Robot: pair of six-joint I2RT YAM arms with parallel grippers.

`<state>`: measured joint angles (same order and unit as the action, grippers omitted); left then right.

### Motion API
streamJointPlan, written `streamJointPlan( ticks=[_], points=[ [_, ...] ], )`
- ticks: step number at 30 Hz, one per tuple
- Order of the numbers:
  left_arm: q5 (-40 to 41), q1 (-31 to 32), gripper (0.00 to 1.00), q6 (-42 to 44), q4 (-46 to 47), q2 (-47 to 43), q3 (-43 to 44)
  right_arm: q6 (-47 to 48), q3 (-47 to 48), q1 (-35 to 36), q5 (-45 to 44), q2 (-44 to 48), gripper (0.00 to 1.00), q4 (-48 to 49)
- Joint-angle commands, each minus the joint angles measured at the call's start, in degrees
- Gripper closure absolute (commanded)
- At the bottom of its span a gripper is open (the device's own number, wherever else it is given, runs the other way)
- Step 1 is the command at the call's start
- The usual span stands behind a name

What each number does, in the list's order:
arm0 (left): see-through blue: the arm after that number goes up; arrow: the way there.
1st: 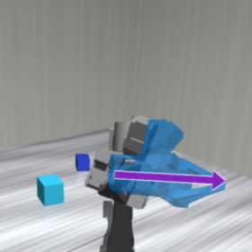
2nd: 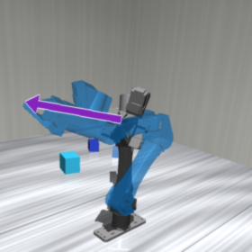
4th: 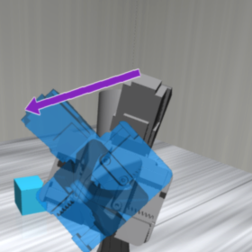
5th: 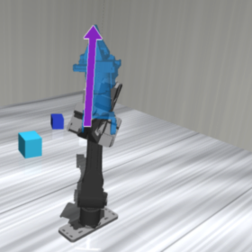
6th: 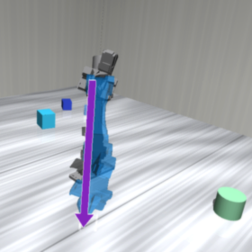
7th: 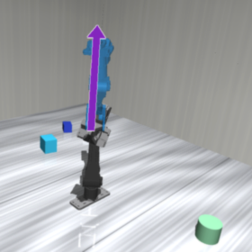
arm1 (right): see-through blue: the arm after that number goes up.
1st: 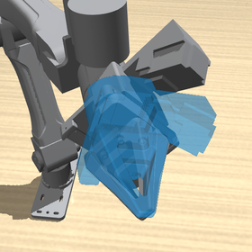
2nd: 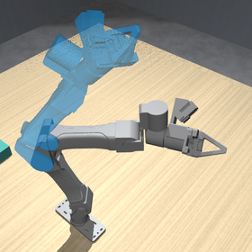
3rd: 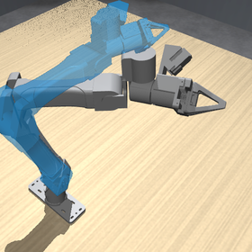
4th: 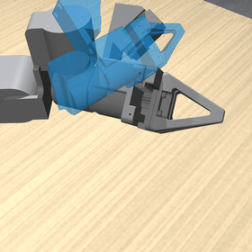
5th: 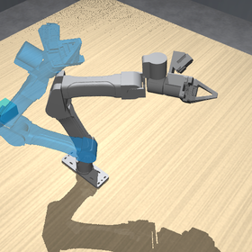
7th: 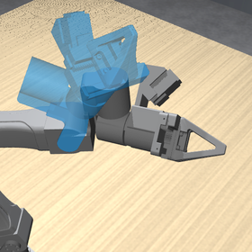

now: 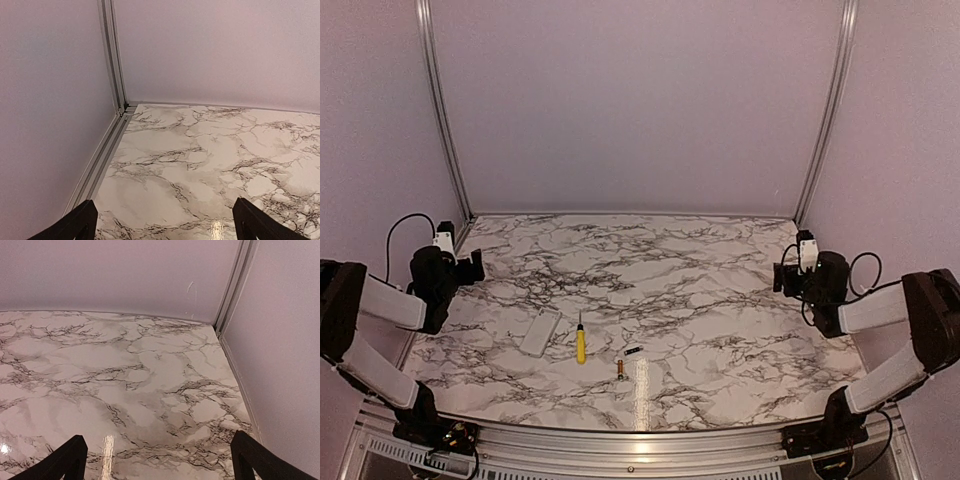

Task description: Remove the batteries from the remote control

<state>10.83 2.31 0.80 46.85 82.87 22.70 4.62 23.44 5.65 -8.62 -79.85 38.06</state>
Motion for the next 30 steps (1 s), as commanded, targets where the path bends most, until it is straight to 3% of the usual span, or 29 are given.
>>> streamJointPlan(
  ticks=[1, 6, 11, 16, 30],
  points=[
    [-1.8, -0.5, 0.01, -0.4, 15.6, 3.3, -3.8, 2.1, -2.1, -3.2, 5.3, -4.0, 0.02, 19.6],
    [-3.6, -0.4, 0.01, -0.3, 26.3, 5.0, -9.0, 0.5, -6.5, -4.9, 7.6, -7.1, 0.02, 29.5],
    [-2.5, -0.5, 0.01, -0.4, 23.7, 4.7, -8.0, -0.5, -11.2, -4.9, 6.9, -11.6, 0.02, 42.6],
    [-2.3, -0.5, 0.01, -0.4, 24.1, 4.7, -8.0, 0.9, -10.1, -5.0, 10.4, -11.4, 0.01, 39.8],
    [-2.3, -0.5, 0.01, -0.4, 23.9, 4.7, -8.0, 0.6, -9.4, -4.9, 8.9, -11.4, 0.02, 38.7]
  ],
)
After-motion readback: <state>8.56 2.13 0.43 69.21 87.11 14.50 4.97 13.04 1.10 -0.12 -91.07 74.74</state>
